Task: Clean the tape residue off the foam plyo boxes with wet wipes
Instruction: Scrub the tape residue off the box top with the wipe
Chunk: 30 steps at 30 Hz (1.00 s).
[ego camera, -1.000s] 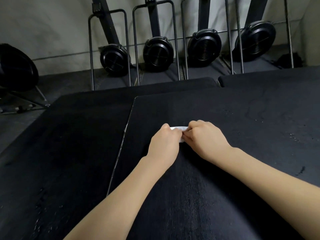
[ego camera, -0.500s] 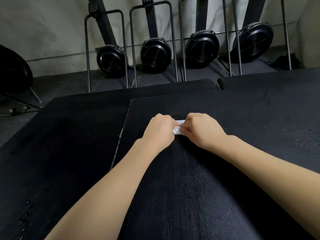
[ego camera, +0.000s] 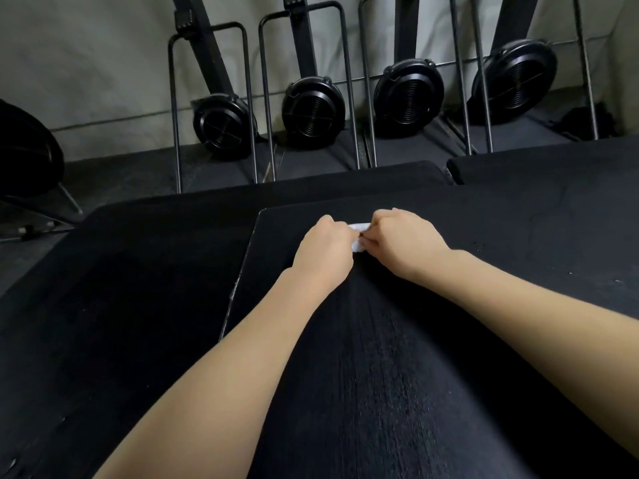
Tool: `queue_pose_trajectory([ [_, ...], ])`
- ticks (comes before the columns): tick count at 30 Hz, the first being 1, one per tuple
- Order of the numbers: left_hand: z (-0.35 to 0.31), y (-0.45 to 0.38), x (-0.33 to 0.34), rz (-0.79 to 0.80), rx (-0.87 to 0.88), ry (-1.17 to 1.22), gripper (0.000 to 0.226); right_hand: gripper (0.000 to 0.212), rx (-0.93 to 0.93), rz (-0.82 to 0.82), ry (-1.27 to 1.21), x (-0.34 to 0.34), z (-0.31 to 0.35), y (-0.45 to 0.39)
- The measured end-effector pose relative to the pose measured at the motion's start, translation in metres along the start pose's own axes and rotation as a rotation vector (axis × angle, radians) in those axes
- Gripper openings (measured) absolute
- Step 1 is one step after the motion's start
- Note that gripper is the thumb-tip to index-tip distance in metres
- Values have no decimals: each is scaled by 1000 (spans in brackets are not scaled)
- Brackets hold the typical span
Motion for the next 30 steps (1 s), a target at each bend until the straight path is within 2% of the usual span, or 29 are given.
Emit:
queue_pose_trajectory([
  [7, 24, -57, 11, -31, 2, -31, 23, 36, 62, 11, -41, 8, -13, -62],
  [14, 35, -90, 14, -2, -7, -58, 21, 32, 92, 13, -68, 2, -10, -79],
  [20, 22, -96, 11, -58, -36, 14, 20, 31, 127, 6, 13, -8, -23, -81],
  [24, -1, -103, 12, -33, -9, 102, 38, 34, 161, 38, -20, -14, -50, -76],
  [26, -13, -97, 9, -6, 26, 103, 30, 40, 161, 54, -84, -16, -57, -67],
  [30, -28, -61, 3, -2, 112, 109, 19, 37, 98, 37, -54, -24, -53, -37],
])
Point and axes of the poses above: each hand's wrist, its own y-axis away from the middle knuckle, its own x-axis out of the palm, z = x × y, the point moved 8 cm from there along -y, towards the middle knuckle, and after that the axes turned 3 degrees about x, right-handed, at the moved point
